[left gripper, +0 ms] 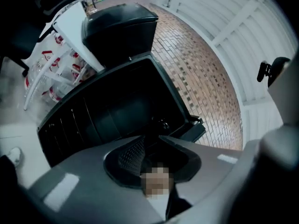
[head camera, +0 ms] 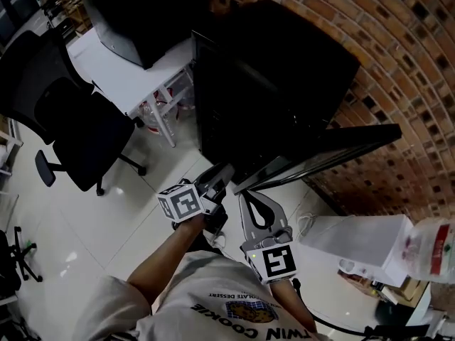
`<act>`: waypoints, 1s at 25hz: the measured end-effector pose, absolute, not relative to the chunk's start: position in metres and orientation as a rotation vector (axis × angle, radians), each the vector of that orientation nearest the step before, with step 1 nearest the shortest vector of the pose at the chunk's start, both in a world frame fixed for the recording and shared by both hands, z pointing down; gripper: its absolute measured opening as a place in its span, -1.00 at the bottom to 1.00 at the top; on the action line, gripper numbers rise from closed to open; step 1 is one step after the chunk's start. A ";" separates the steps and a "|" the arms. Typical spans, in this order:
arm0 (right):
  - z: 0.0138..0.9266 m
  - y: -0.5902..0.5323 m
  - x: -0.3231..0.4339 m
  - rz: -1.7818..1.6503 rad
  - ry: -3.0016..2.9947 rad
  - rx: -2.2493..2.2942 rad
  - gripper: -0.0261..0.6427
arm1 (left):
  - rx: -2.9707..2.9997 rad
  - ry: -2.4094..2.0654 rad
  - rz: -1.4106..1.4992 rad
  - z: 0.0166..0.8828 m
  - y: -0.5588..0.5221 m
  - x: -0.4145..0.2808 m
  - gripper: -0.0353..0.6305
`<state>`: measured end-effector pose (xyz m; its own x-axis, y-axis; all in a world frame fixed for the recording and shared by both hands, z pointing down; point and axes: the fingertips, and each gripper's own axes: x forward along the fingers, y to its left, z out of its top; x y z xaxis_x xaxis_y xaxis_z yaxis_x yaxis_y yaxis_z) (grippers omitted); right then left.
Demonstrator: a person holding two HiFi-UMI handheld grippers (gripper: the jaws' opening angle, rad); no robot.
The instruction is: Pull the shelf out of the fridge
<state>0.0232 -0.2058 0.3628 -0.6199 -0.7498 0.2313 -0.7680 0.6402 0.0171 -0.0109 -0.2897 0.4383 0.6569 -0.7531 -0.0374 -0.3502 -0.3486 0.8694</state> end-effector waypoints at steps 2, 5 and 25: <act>0.367 -0.215 0.021 0.131 -2.608 1.246 -0.91 | 1.913 -0.844 -0.573 0.453 -0.307 -0.016 -0.67; 0.368 -0.233 0.017 0.139 -2.571 1.268 -0.91 | 1.877 -0.812 -0.596 0.471 -0.332 -0.020 -0.67; 0.404 -0.288 0.010 0.151 -2.402 1.311 -0.91 | 1.769 -0.714 -0.656 0.613 -0.441 -0.003 -0.40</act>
<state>0.0096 -0.2879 0.4043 -0.4813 -0.7839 0.3923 -0.8268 0.5546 0.0936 -0.0031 -0.4414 0.6134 0.6692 -0.7377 -0.0893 -0.1507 -0.2525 0.9558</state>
